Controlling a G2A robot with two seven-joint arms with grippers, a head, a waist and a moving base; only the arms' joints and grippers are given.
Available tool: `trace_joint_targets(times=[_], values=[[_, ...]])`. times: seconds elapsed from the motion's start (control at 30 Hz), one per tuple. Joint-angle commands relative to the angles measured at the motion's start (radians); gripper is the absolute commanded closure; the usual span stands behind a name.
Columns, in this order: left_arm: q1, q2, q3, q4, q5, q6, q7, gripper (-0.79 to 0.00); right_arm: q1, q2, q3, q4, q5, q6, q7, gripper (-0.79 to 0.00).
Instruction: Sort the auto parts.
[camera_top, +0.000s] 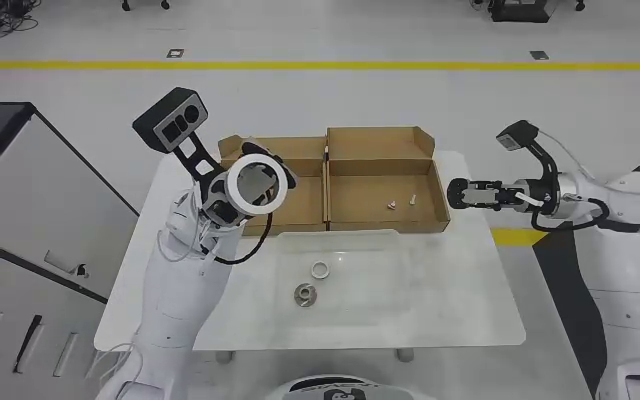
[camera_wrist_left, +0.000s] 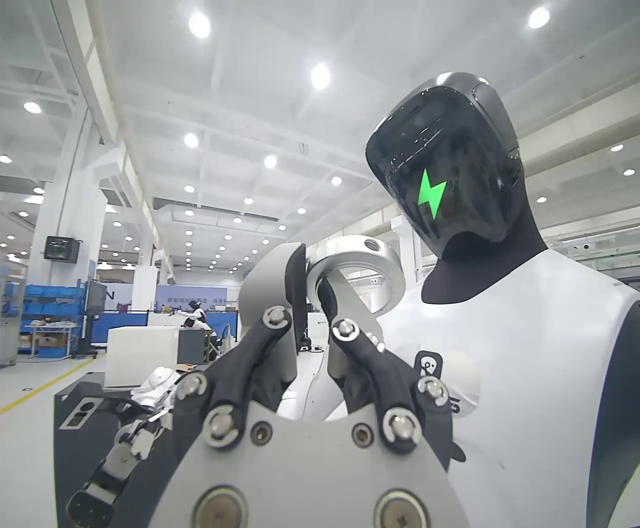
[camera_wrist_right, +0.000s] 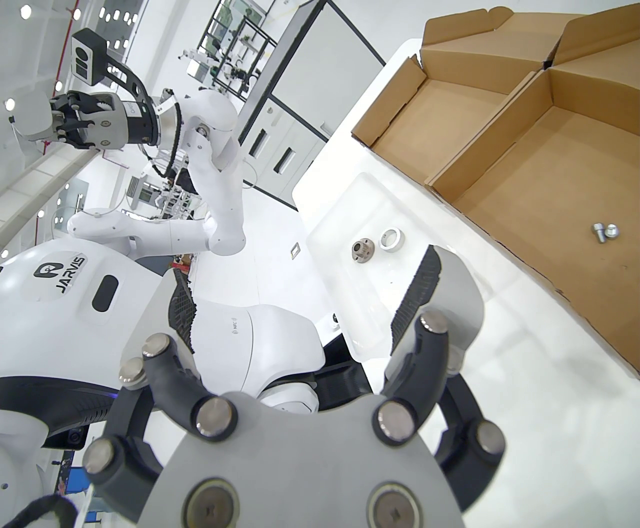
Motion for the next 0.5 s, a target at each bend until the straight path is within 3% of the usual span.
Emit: trace_joint_targets(times=[0.0, 0.23, 0.47], values=[[0.0, 0.0, 0.0, 0.0, 0.0, 0.0, 0.0, 0.0, 0.0, 0.0, 0.0, 0.0, 0.0, 0.0, 0.0, -0.785], [0.0, 0.0, 0.0, 0.0, 0.0, 0.0, 0.0, 0.0, 0.0, 0.0, 0.0, 0.0, 0.0, 0.0, 0.0, -0.785], [0.013, -0.001, -0.04, 0.026, 0.234, 0.164, 0.131, 0.0, 0.0, 0.0, 0.0, 0.0, 0.0, 0.0, 0.0, -0.785]])
